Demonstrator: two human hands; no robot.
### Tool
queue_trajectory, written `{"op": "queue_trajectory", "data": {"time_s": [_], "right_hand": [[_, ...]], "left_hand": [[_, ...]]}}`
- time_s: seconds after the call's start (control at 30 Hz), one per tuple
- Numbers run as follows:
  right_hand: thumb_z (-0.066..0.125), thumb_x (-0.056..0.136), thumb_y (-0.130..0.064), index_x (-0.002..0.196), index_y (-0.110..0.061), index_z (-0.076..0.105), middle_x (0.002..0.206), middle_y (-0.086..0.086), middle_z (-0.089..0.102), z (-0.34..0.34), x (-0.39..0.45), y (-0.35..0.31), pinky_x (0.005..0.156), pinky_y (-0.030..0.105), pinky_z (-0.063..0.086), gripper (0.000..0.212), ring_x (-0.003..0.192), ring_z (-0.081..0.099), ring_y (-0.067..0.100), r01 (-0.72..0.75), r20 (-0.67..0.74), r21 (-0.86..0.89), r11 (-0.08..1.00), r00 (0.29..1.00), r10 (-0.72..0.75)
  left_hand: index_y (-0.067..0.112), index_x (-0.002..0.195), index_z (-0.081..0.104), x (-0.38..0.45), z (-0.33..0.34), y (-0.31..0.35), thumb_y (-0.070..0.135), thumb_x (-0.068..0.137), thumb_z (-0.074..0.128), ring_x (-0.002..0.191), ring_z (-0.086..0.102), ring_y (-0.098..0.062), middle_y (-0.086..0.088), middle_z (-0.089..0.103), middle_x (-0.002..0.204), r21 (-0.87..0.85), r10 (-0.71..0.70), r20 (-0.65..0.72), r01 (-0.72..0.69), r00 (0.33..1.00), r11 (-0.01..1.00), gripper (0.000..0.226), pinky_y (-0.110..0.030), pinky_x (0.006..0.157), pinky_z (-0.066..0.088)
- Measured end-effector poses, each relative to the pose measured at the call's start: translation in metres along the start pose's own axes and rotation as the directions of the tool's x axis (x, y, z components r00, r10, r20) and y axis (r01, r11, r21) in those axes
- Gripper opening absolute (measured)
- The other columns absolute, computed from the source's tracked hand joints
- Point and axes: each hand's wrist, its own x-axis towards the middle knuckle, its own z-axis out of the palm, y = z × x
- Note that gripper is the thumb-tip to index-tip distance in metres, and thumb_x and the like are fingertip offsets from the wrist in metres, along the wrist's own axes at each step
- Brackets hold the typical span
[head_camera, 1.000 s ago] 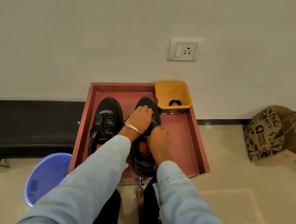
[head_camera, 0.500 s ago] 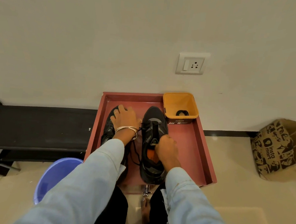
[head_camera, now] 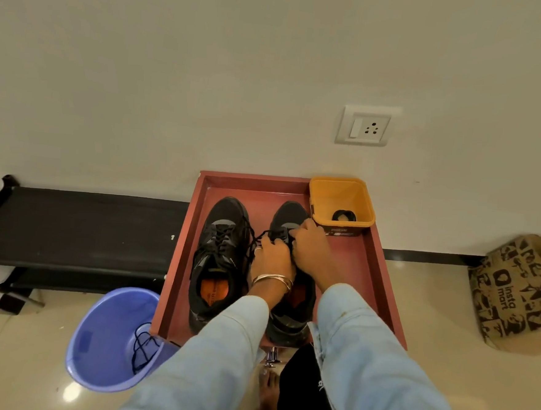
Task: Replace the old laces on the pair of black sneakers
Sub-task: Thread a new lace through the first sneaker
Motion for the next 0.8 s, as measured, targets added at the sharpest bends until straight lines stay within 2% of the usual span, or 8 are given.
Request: {"op": "queue_trajectory", "data": {"time_s": [0.27,0.37,0.43,0.53,0.6,0.67,0.73,0.8], "right_hand": [[0.051,0.095,-0.015,0.113,-0.006,0.064,0.118,0.01,0.053,0.007,0.006,-0.005,0.078,0.031,0.046,0.023,0.103,0.057,0.026,-0.013,-0.211,-0.022,1.0,0.977,0.008],[0.052,0.094,-0.017,0.103,-0.004,0.063,0.106,0.011,0.062,0.009,0.0,-0.003,0.074,0.033,0.045,0.019,0.095,0.061,0.028,-0.098,-0.309,0.178,0.979,0.939,0.15],[0.055,0.09,-0.013,0.089,-0.003,0.064,0.088,0.01,0.067,0.01,-0.009,0.002,0.072,0.036,0.053,0.014,0.08,0.065,0.025,-0.206,-0.323,0.602,0.771,0.821,0.471],[0.051,0.088,-0.004,0.082,-0.003,0.065,0.081,0.013,0.071,0.006,-0.019,0.006,0.071,0.038,0.059,0.015,0.063,0.068,0.017,-0.26,0.118,0.962,0.087,0.678,0.726],[0.051,0.084,-0.004,0.088,-0.006,0.063,0.089,0.013,0.07,0.002,-0.019,0.004,0.077,0.041,0.058,0.013,0.073,0.068,0.019,-0.285,0.08,0.94,0.185,0.715,0.694],[0.056,0.081,-0.007,0.104,-0.012,0.06,0.105,0.009,0.063,-0.003,-0.019,-0.002,0.086,0.044,0.052,0.023,0.097,0.06,0.023,-0.241,-0.149,0.825,0.511,0.78,0.608],[0.058,0.084,-0.011,0.116,-0.017,0.059,0.121,0.005,0.052,-0.006,-0.017,-0.009,0.092,0.043,0.04,0.033,0.116,0.043,0.024,-0.195,-0.328,0.538,0.82,0.848,0.417],[0.056,0.089,-0.02,0.118,-0.021,0.061,0.129,0.002,0.048,-0.007,-0.014,-0.018,0.095,0.045,0.031,0.029,0.122,0.035,0.024,-0.181,-0.282,0.178,0.967,0.932,0.227]], "left_hand": [[-0.004,0.12,0.055,-0.001,0.022,-0.016,0.011,0.095,0.045,0.1,0.058,-0.042,-0.023,0.057,0.114,-0.026,0.09,-0.298,-0.102,0.95,0.994,0.031,-0.045,0.075,0.051],[-0.005,0.114,0.059,-0.002,0.021,-0.015,0.01,0.092,0.051,0.088,0.062,-0.041,-0.024,0.061,0.107,-0.008,0.093,-0.3,-0.1,0.949,0.995,0.028,-0.044,0.065,0.053],[-0.005,0.107,0.063,-0.003,0.023,-0.015,0.01,0.088,0.058,0.08,0.064,-0.039,-0.022,0.063,0.1,0.006,0.09,-0.302,-0.093,0.949,0.996,0.025,-0.041,0.058,0.053],[-0.003,0.099,0.066,-0.002,0.025,-0.015,0.011,0.082,0.066,0.071,0.065,-0.034,-0.019,0.065,0.091,0.038,0.093,-0.313,-0.086,0.945,0.996,0.022,-0.036,0.052,0.053],[-0.002,0.091,0.067,-0.001,0.026,-0.015,0.009,0.074,0.073,0.063,0.065,-0.031,-0.017,0.065,0.083,0.062,0.113,-0.327,-0.098,0.938,0.993,0.021,-0.033,0.044,0.05],[-0.001,0.083,0.067,0.0,0.027,-0.016,0.007,0.066,0.078,0.055,0.063,-0.029,-0.016,0.064,0.076,0.08,0.131,-0.361,-0.109,0.923,0.991,0.022,-0.03,0.037,0.047],[0.0,0.08,0.067,0.001,0.029,-0.017,0.006,0.062,0.081,0.053,0.062,-0.028,-0.015,0.063,0.072,0.083,0.14,-0.401,-0.116,0.905,0.99,0.024,-0.029,0.035,0.046],[0.001,0.079,0.067,0.0,0.03,-0.018,0.005,0.059,0.083,0.052,0.062,-0.027,-0.014,0.063,0.071,0.092,0.143,-0.423,-0.114,0.895,0.989,0.026,-0.029,0.034,0.045]]}}
